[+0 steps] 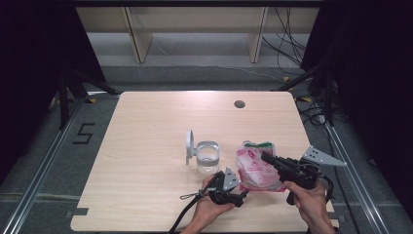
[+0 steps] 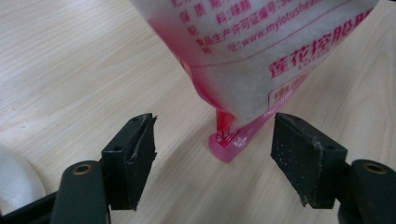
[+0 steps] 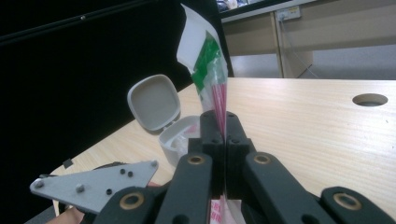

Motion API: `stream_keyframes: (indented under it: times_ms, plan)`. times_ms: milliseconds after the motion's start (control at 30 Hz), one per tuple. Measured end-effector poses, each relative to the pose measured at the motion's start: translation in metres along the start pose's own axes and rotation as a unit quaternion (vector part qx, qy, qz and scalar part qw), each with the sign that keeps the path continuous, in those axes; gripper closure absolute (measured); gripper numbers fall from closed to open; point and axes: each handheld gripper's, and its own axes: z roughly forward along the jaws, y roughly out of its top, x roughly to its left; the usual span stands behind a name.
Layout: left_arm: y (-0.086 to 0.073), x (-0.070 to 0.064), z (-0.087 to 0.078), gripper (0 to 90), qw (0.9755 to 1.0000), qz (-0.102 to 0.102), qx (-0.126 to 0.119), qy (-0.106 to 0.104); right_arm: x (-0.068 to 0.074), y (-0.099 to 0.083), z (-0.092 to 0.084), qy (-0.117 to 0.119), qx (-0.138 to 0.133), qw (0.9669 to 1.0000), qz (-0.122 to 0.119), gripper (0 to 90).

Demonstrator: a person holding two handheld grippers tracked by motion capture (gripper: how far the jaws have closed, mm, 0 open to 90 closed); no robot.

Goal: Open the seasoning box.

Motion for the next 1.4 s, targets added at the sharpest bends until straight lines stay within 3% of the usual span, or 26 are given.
stream_keyframes:
  times_ms: [100, 200, 233, 300, 333, 400, 500, 533, 600, 867, 1000, 1100, 1200, 1233, 1267, 1300, 1333, 1400]
  plan:
    - [0.002, 0.0, -0.005, 29.6, 1.0, 0.0, 0.0, -0.005, -0.002, 0.001, 0.001, -0.001, -0.001, 1.0, -0.003, 90.0]
    - [0.004, -0.001, -0.008, 29.3, 1.0, 0.002, 0.002, 0.0, -0.004, 0.002, 0.001, 0.005, -0.005, 0.9999, 0.014, 90.0]
    - [0.004, -0.002, -0.008, 29.1, 1.0, 0.003, 0.003, 0.0, -0.006, 0.003, 0.002, -0.002, -0.006, 1.0, 0.005, 90.0]
    - [0.004, -0.003, -0.007, 29.0, 1.0, -0.004, -0.004, 0.001, -0.004, 0.005, 0.003, 0.001, -0.003, 0.9998, 0.017, 90.0]
    - [0.004, -0.003, -0.006, 28.8, 1.0, 0.002, 0.006, -0.004, -0.003, 0.007, 0.004, 0.004, -0.001, 0.9998, 0.021, 90.0]
    - [0.004, -0.004, -0.003, 28.8, 1.0, -0.003, 0.005, -0.004, -0.002, 0.011, 0.006, -0.002, -0.007, 1.0, 0.0, 90.0]
    - [0.005, -0.002, -0.004, 28.1, 0.9997, -0.002, 0.02, -0.013, -0.001, 0.014, 0.009, 0.004, -0.001, 1.0, 0.003, 90.0]
    - [0.005, -0.003, -0.003, 27.8, 0.9998, -0.006, 0.014, -0.016, 0.0, 0.015, 0.009, 0.001, 0.004, 1.0, 0.007, 90.0]
    - [0.006, -0.005, -0.002, 27.9, 0.9999, 0.007, 0.014, -0.005, 0.0, 0.017, 0.01, 0.003, -0.002, 1.0, 0.008, 90.0]
    - [0.012, -0.011, 0.003, 28.7, 0.9997, 0.016, 0.015, 0.009, 0.009, 0.032, 0.012, 0.02, -0.012, 0.9997, 0.006, 90.0]
    - [0.015, -0.016, 0.006, 36.7, 0.9999, 0.009, -0.009, 0.002, 0.017, 0.041, 0.016, 0.023, -0.013, 0.9996, -0.005, 90.0]
    - [0.017, -0.017, 0.007, 58.3, 0.9989, 0.014, -0.038, 0.022, 0.02, 0.046, 0.019, 0.024, -0.009, 0.9996, -0.015, 90.0]
    - [0.018, -0.016, 0.005, 68.9, 0.998, 0.007, -0.055, 0.031, 0.021, 0.049, 0.022, 0.023, -0.003, 0.9995, -0.021, 90.0]
    - [0.018, -0.015, 0.006, 70.0, 0.9976, 0.001, -0.062, 0.032, 0.023, 0.05, 0.023, 0.021, 0.002, 0.9997, -0.015, 90.0]
    - [0.018, -0.015, 0.005, 70.5, 0.9971, -0.002, -0.067, 0.035, 0.021, 0.052, 0.024, 0.018, 0.0, 0.9994, -0.029, 90.0]
    - [0.019, -0.016, 0.004, 70.8, 0.9966, -0.006, -0.074, 0.036, 0.023, 0.054, 0.024, 0.017, 0.004, 0.9997, -0.017, 90.0]
    - [0.019, -0.016, 0.003, 71.1, 0.9964, -0.007, -0.076, 0.037, 0.021, 0.057, 0.024, 0.011, 0.004, 0.9997, -0.021, 90.0]
    - [0.02, -0.017, 0.002, 71.3, 0.996, -0.013, -0.083, 0.03, 0.022, 0.06, 0.027, 0.015, 0.003, 0.9996, -0.022, 90.0]
